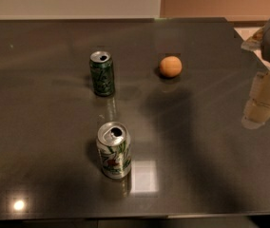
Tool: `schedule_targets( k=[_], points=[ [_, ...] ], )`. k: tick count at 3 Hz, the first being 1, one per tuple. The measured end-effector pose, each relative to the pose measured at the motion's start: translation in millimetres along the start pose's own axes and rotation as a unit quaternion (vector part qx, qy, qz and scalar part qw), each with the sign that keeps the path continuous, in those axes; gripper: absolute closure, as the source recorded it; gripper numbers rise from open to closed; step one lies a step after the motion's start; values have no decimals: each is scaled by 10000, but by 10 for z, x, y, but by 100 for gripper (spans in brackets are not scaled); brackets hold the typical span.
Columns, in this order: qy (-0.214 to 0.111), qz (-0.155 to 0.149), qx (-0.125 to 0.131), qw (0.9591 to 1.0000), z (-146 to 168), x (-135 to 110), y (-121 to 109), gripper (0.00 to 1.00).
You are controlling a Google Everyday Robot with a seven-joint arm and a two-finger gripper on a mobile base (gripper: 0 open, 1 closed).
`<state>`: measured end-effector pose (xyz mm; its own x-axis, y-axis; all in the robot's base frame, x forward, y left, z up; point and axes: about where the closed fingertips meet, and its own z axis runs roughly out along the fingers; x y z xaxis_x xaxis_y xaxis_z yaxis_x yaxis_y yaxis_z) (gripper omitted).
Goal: Move orange near 7up can
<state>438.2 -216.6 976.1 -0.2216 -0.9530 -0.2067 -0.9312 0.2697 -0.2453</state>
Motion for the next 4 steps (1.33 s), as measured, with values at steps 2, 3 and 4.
schedule_targets(
  k=[2, 3, 4],
  points=[
    [-86, -17, -64, 9999, 118, -104, -91, 0],
    [-178, 77, -182, 9996, 320, -188, -207, 0],
    [-315, 192, -188, 9991, 499, -256, -380, 0]
  ],
)
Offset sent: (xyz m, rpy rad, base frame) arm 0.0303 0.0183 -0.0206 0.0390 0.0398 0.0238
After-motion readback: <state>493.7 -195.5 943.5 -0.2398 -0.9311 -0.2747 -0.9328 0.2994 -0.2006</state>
